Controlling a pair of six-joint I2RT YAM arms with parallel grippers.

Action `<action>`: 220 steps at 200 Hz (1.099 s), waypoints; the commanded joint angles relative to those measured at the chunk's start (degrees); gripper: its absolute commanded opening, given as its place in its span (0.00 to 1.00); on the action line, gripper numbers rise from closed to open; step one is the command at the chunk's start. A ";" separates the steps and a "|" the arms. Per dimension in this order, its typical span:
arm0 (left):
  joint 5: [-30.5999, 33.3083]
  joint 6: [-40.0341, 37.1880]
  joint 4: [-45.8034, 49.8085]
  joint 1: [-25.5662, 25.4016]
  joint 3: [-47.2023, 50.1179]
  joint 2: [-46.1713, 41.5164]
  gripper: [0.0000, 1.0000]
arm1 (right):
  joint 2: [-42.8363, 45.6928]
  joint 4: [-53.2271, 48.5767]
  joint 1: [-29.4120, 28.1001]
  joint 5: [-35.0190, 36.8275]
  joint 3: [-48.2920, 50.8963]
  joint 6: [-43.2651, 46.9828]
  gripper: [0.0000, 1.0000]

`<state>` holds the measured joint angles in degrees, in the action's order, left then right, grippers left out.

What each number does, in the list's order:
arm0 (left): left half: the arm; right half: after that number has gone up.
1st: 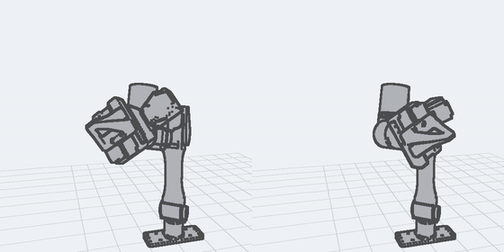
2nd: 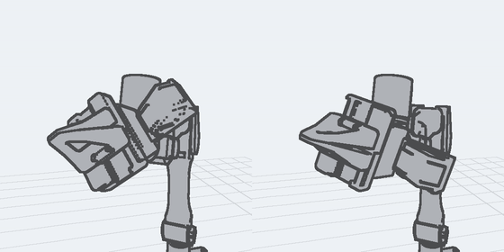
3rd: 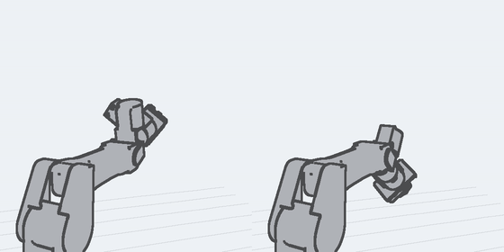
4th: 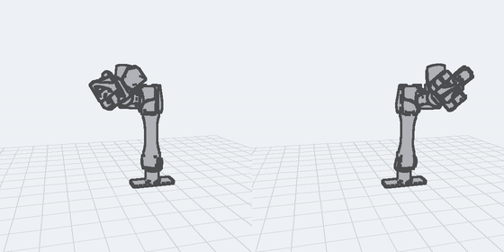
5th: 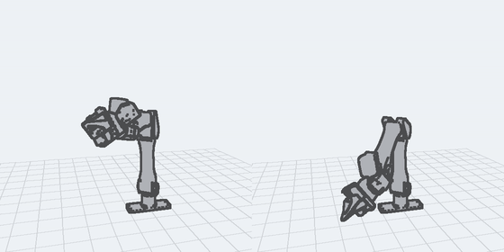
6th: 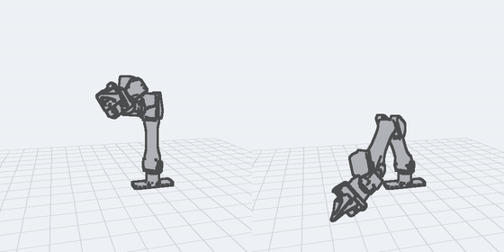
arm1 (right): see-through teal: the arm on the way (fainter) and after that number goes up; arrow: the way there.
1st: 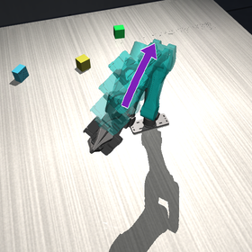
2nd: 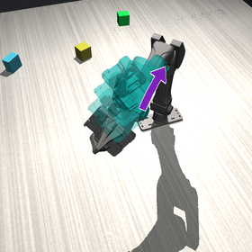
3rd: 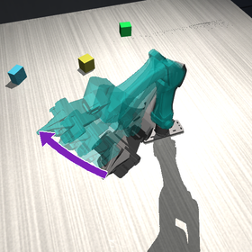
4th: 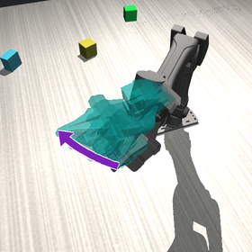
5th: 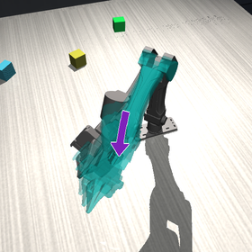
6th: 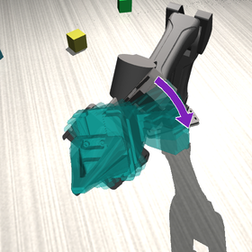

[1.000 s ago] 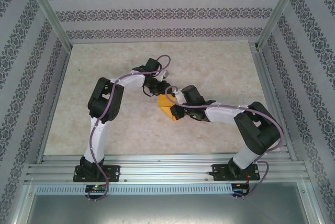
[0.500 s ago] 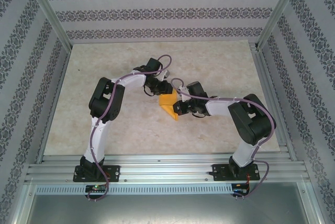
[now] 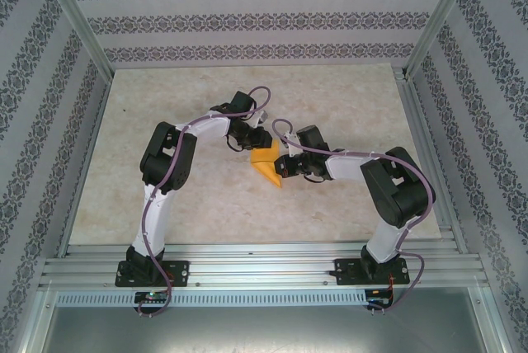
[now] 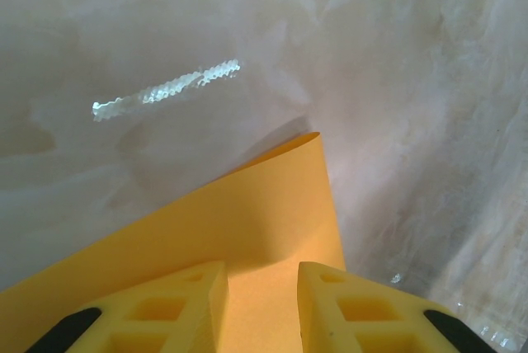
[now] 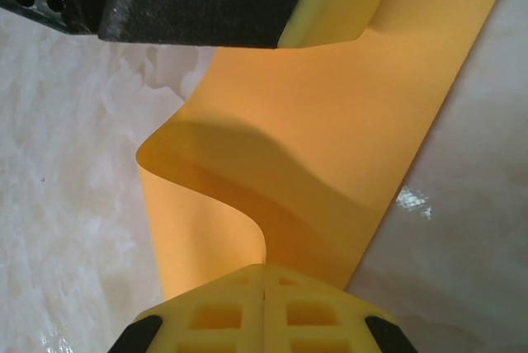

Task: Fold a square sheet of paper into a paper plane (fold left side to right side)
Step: Third fold the triangle at the center of the table.

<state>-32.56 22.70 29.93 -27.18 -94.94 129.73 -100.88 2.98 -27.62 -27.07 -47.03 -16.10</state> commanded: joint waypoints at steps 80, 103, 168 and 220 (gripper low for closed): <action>2.17 -1.67 2.80 -1.14 -0.29 2.40 0.31 | -0.46 0.95 0.46 2.26 2.03 -2.94 0.00; 2.32 -1.70 2.94 -1.18 -0.29 2.44 0.31 | -0.75 0.94 0.46 2.55 1.52 -3.28 0.00; 2.32 -1.61 2.84 -1.16 -0.21 2.29 0.31 | -0.56 0.18 0.72 2.60 0.20 -3.05 0.00; 2.49 -1.69 2.76 -1.19 0.10 2.31 0.31 | 1.10 0.73 0.90 2.10 0.44 -3.66 0.00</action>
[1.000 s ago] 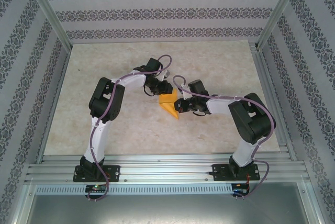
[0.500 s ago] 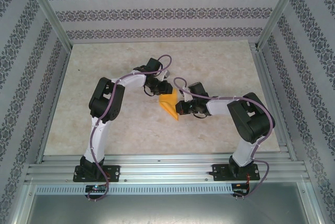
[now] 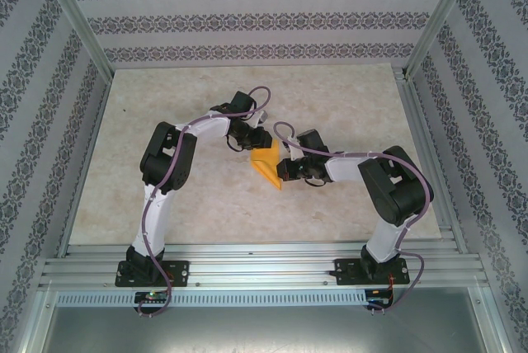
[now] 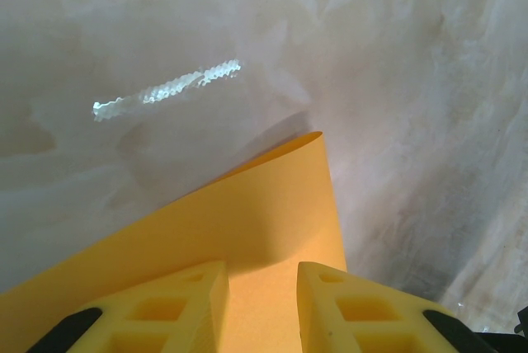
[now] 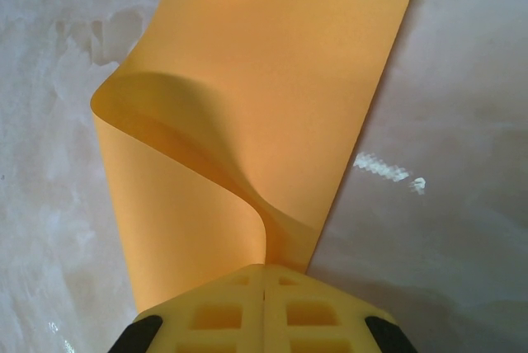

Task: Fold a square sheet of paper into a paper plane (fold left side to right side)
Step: Third fold the triangle at the center of the table.

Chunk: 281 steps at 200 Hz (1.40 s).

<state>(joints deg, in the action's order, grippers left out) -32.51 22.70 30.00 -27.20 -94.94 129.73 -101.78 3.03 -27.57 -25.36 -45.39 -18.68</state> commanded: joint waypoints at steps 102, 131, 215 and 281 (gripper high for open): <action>2.54 -1.74 2.70 -1.20 0.27 2.17 0.31 | 0.13 -2.36 0.93 1.37 -2.95 -0.04 0.00; 2.56 -1.75 2.70 -1.25 0.19 2.10 0.31 | -0.09 -2.65 0.77 1.44 -2.54 0.08 0.00; 1.76 -1.56 2.26 -1.19 0.28 1.49 0.31 | -2.99 -5.23 0.59 2.16 -3.65 0.57 0.00; -0.14 -1.15 3.44 1.81 -0.55 -8.46 0.42 | -3.36 -7.60 0.16 2.85 -3.33 2.14 0.00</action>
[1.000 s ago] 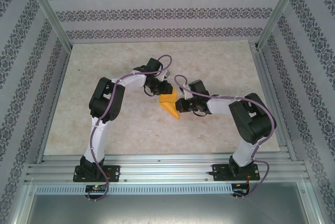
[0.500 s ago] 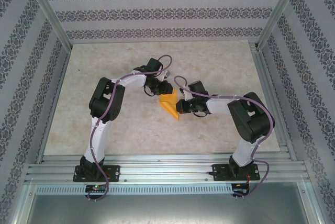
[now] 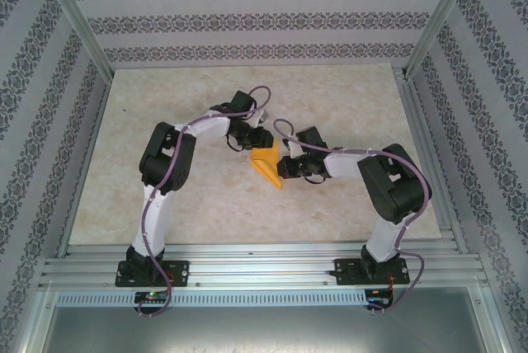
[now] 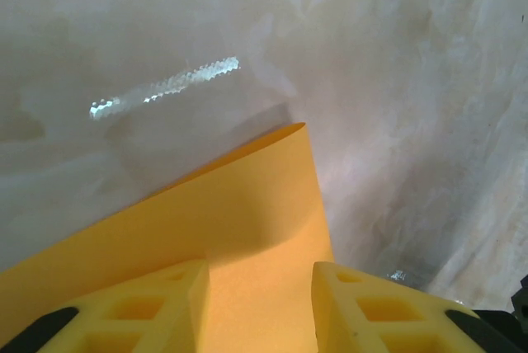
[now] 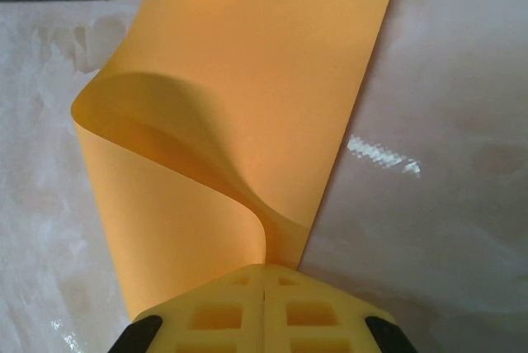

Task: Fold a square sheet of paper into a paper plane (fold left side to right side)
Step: Third fold the triangle at the center of the table.

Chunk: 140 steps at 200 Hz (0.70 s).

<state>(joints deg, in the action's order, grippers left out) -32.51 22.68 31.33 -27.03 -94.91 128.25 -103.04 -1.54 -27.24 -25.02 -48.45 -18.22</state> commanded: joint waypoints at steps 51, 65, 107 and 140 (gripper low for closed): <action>-3.51 4.76 -4.31 1.92 9.15 -15.32 0.39 | -2.12 -3.32 -0.50 2.58 -0.47 2.13 0.00; -5.67 7.45 -7.50 0.43 12.09 -15.90 0.35 | -2.18 -3.22 -0.70 2.61 -0.55 2.18 0.00; -4.57 13.09 -12.91 -3.53 16.74 -15.38 0.32 | -2.16 -3.39 -0.96 2.95 -0.69 2.28 0.00; -3.63 14.48 -13.27 -4.92 17.80 -12.99 0.29 | -2.41 -3.30 -1.06 2.95 -0.69 2.31 0.00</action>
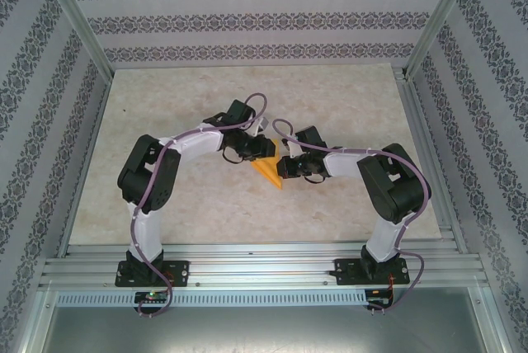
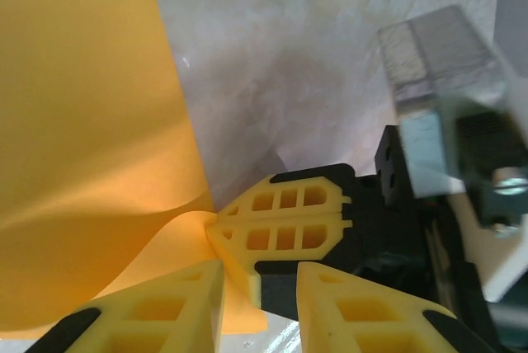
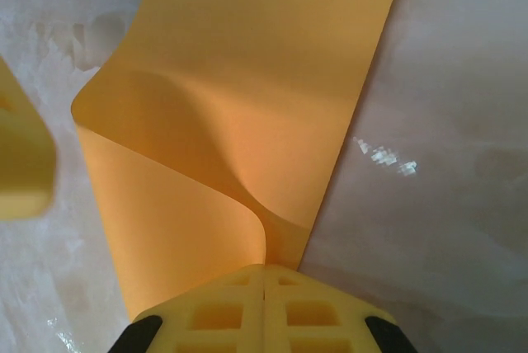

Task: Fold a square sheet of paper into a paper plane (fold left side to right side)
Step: Third fold the triangle at the center of the table.

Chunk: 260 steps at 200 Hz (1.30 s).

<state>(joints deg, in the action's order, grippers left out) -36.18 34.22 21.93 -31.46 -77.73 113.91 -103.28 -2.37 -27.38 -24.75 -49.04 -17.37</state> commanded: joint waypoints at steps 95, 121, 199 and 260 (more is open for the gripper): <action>5.21 1.58 -1.02 -0.72 5.41 2.11 0.28 | -2.49 -3.51 -1.01 3.26 -0.71 2.03 0.00; 5.91 1.55 -1.32 -0.74 6.76 2.35 0.28 | -2.71 -3.74 -1.05 3.04 -1.10 2.12 0.00; 7.14 1.63 -2.16 -0.74 7.63 4.39 0.27 | 7.15 -7.43 1.48 2.25 -2.61 -0.30 0.18; 7.41 1.83 -2.34 -0.79 7.16 4.48 0.27 | 13.19 -0.88 -2.36 -6.64 5.39 -9.87 0.23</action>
<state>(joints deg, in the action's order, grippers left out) -31.22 36.34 20.23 -31.97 -71.50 115.79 -91.02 -7.68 -26.76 -25.93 -47.44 -21.08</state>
